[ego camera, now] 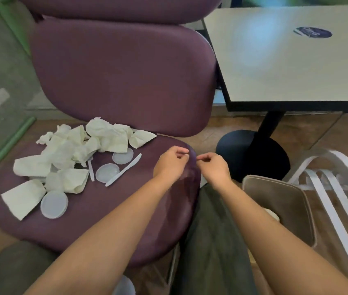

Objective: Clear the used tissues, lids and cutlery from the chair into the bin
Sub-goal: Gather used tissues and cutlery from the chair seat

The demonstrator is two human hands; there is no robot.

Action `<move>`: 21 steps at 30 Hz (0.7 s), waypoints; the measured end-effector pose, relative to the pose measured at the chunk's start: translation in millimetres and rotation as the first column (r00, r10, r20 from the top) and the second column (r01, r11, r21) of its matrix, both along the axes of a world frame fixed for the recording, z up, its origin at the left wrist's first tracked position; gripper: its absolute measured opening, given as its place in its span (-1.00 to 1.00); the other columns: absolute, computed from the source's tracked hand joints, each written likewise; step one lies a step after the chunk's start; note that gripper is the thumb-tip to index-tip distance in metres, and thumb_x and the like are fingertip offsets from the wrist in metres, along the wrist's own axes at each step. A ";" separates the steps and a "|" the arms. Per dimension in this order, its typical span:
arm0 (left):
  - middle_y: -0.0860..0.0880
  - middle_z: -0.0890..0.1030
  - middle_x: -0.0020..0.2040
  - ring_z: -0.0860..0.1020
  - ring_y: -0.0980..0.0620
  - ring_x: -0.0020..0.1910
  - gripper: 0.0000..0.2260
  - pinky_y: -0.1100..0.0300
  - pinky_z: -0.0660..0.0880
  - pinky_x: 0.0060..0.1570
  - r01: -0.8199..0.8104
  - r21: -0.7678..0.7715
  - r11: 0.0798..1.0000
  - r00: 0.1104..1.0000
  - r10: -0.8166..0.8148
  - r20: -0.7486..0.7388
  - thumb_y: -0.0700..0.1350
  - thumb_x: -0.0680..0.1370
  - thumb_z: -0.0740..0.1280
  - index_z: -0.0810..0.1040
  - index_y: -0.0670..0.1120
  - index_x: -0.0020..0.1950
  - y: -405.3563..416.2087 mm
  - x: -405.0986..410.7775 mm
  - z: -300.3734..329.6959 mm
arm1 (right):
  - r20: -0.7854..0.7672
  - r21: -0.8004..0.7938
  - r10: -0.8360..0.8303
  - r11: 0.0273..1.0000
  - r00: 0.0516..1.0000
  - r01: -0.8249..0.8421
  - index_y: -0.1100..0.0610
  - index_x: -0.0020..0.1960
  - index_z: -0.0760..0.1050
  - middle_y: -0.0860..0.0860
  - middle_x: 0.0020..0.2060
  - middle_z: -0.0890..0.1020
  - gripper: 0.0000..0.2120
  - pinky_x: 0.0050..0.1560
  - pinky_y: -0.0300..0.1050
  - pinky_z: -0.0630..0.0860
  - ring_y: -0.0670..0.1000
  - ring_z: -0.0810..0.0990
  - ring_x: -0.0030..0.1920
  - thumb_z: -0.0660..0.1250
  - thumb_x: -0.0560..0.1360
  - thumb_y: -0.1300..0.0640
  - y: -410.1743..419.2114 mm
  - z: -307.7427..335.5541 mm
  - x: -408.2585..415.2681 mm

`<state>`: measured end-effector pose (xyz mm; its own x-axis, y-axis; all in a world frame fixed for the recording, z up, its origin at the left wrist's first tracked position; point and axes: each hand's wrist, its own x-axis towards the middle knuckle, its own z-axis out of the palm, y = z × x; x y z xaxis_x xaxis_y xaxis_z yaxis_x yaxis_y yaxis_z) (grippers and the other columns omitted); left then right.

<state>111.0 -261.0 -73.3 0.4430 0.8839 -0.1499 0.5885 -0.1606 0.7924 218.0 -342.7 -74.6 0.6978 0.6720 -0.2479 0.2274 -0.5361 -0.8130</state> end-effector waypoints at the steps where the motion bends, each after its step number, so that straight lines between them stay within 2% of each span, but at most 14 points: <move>1: 0.20 0.58 -0.09 0.56 0.14 0.02 -0.89 0.16 0.46 0.02 -0.019 0.001 1.000 1.000 0.019 0.000 0.01 0.53 0.31 0.56 0.17 0.03 7.7 -11.0 2.1 | 0.005 -0.007 0.022 1.000 1.000 -0.022 0.00 0.01 0.60 -0.02 -0.03 0.67 -0.87 -0.04 -0.12 0.49 0.03 0.61 -0.04 0.32 0.50 0.11 9.9 2.9 -8.5; 7: 0.13 0.61 -0.04 0.58 0.08 0.01 -0.85 0.15 0.48 0.05 -0.178 0.017 0.984 0.984 0.178 0.018 -0.02 0.55 0.31 0.58 0.10 0.10 52.3 -83.1 18.9 | 0.056 -0.024 0.195 0.981 0.979 -0.194 -0.05 -0.08 0.57 -0.02 -0.01 0.69 -0.91 -0.01 -0.16 0.47 0.03 0.63 0.02 0.32 0.48 0.12 72.4 18.9 -67.2; 11: 0.08 0.64 0.00 0.60 0.05 -0.01 -0.84 0.06 0.52 0.06 -0.280 0.029 0.959 0.960 0.279 0.033 -0.01 0.53 0.30 0.58 0.12 0.08 75.7 -132.7 25.2 | 0.081 -0.025 0.338 0.941 0.938 -0.337 0.00 0.04 0.61 -0.02 0.05 0.67 -0.81 0.03 -0.15 0.48 0.03 0.61 0.10 0.29 0.48 0.14 110.8 26.6 -108.7; 15: 0.08 0.62 0.03 0.57 0.08 0.01 -0.81 0.12 0.48 0.04 -0.366 0.050 0.929 0.931 0.365 0.030 -0.04 0.55 0.29 0.59 0.07 0.14 95.5 -175.7 27.0 | 0.091 -0.034 0.466 0.884 0.880 -0.465 0.02 0.10 0.59 -0.02 0.09 0.64 -0.75 -0.05 -0.17 0.45 0.04 0.59 0.10 0.28 0.46 0.19 143.6 27.1 -146.5; 21: 0.06 0.62 0.02 0.57 0.06 -0.01 -0.82 0.15 0.45 -0.01 -0.438 0.074 0.896 0.897 0.441 -0.022 -0.07 0.54 0.29 0.58 0.07 0.12 122.3 -228.9 17.3 | 0.162 -0.076 0.572 0.820 0.804 -0.568 0.04 0.16 0.57 -0.03 0.09 0.66 -0.74 0.10 -0.10 0.51 0.04 0.59 0.15 0.32 0.48 0.15 188.6 14.4 -191.7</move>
